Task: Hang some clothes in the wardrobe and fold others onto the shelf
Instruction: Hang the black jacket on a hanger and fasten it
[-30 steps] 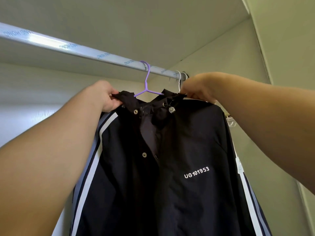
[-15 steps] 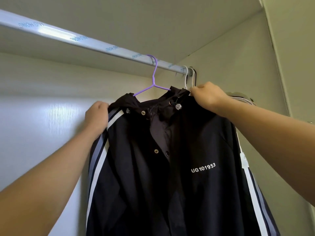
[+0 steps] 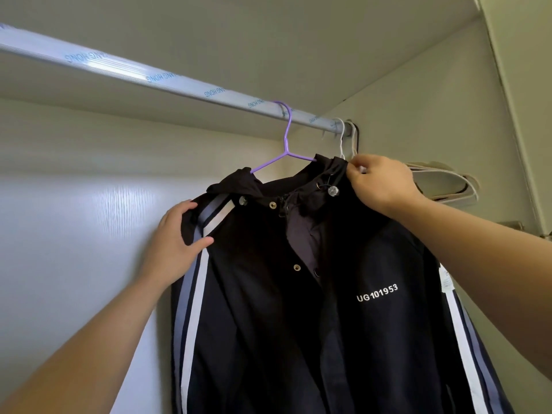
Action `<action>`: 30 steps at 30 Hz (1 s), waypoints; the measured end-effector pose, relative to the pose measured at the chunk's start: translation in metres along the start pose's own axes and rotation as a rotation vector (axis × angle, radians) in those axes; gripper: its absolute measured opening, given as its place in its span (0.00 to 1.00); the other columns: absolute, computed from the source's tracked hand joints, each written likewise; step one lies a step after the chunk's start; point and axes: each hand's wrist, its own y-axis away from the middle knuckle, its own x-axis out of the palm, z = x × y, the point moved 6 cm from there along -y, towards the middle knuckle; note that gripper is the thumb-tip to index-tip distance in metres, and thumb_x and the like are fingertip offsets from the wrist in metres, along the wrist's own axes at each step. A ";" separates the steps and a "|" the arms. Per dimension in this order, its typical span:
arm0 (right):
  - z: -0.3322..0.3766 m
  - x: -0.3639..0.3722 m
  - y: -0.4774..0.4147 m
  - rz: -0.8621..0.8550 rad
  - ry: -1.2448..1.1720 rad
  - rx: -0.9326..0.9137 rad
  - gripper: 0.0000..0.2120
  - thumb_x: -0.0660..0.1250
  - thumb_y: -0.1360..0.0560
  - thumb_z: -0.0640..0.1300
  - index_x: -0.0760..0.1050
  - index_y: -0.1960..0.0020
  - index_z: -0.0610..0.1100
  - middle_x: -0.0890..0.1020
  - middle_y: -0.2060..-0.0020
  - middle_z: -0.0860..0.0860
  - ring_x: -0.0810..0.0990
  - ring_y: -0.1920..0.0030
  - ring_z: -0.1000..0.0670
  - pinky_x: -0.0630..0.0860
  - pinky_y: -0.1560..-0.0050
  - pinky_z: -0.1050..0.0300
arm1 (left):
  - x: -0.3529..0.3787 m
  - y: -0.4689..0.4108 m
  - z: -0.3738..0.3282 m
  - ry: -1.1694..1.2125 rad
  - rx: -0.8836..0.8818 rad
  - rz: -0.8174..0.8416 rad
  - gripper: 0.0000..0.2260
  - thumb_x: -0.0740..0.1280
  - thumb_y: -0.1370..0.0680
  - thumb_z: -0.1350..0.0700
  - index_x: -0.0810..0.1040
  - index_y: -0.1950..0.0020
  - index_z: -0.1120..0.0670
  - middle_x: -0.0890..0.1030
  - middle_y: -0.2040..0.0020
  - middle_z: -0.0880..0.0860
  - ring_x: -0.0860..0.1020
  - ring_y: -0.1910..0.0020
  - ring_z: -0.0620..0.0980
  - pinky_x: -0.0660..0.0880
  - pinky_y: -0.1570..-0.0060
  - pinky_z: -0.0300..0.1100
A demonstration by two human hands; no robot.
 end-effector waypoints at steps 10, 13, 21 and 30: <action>-0.001 0.017 0.003 -0.074 -0.053 -0.019 0.13 0.60 0.19 0.51 0.82 0.48 0.49 0.85 0.49 0.46 0.78 0.42 0.38 0.71 0.44 0.49 | -0.051 -0.031 0.002 -0.113 -0.029 -0.215 0.04 0.73 0.24 0.56 0.84 0.50 0.53 0.84 0.53 0.50 0.78 0.61 0.41 0.69 0.58 0.25; -0.004 0.018 0.003 -0.064 -0.064 -0.028 0.12 0.60 0.19 0.51 0.82 0.45 0.50 0.85 0.48 0.46 0.78 0.42 0.38 0.72 0.45 0.49 | -0.057 -0.046 -0.005 -0.218 0.055 -0.306 0.06 0.69 0.21 0.57 0.84 0.49 0.57 0.83 0.51 0.54 0.79 0.53 0.52 0.71 0.51 0.39; -0.009 0.024 0.002 -0.005 -0.174 0.000 0.13 0.61 0.19 0.53 0.82 0.43 0.50 0.84 0.45 0.45 0.78 0.38 0.41 0.74 0.41 0.50 | -0.049 -0.085 0.013 0.020 -0.417 -0.245 0.08 0.63 0.21 0.60 0.78 0.57 0.60 0.79 0.60 0.55 0.77 0.57 0.56 0.74 0.55 0.47; -0.011 0.023 -0.002 0.021 -0.144 0.022 0.12 0.60 0.19 0.54 0.81 0.47 0.51 0.84 0.46 0.46 0.78 0.38 0.40 0.74 0.39 0.47 | -0.027 -0.071 -0.007 0.340 -0.446 -0.258 0.07 0.62 0.21 0.61 0.79 0.55 0.56 0.81 0.58 0.50 0.79 0.56 0.51 0.73 0.57 0.40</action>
